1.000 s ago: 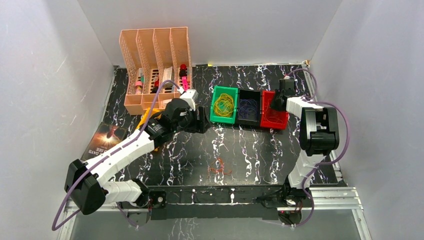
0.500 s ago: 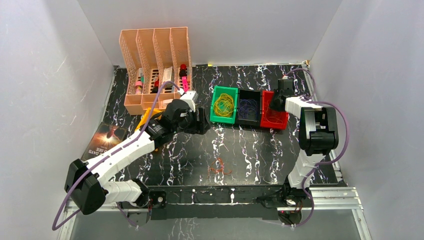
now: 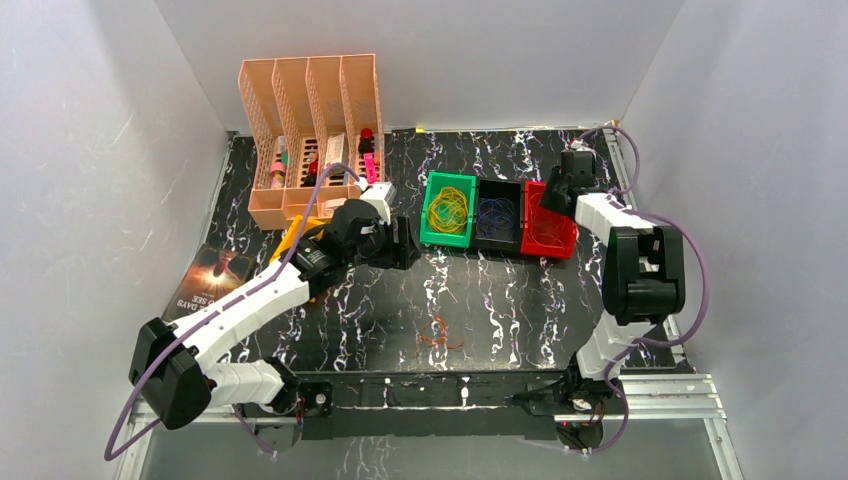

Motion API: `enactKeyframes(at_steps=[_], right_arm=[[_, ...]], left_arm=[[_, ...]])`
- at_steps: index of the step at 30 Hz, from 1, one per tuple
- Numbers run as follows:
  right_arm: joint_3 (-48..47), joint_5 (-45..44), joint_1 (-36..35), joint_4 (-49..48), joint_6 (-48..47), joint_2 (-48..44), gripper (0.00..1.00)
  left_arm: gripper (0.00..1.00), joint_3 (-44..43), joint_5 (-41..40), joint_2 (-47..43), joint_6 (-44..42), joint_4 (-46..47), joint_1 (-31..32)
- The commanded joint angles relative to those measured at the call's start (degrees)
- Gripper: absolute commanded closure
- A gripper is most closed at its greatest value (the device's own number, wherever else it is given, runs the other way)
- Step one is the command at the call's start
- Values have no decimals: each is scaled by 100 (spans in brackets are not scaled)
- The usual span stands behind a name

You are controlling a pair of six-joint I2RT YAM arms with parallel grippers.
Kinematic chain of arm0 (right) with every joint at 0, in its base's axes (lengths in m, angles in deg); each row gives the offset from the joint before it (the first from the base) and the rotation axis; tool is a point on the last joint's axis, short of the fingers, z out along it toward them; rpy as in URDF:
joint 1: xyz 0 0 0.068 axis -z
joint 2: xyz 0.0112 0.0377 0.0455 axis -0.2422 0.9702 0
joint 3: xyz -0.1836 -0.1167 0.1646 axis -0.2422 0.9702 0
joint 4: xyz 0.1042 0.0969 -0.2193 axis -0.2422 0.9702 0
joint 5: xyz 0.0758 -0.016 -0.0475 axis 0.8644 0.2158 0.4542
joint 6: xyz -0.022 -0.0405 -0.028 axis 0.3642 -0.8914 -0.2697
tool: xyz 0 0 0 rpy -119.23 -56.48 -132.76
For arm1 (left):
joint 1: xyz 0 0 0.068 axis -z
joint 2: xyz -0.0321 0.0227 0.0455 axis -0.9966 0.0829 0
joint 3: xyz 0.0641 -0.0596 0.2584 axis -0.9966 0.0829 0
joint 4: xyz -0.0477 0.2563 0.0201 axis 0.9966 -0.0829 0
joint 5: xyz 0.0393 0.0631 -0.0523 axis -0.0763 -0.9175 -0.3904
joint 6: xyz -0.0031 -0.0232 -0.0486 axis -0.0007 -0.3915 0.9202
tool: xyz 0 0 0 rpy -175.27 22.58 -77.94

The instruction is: Untangle the cables

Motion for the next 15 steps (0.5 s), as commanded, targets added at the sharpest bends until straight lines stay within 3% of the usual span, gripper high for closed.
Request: enactKeyframes(at_steps=[1,15], right_arm=[[35,-51,-16,-186,-7,-502,62],[92,-122,-8,187,-133,-1253,57]], left_arm=[[36,-65,17,-39,-14,-100,-12],[36,-18,176,33,53,-38,-12]])
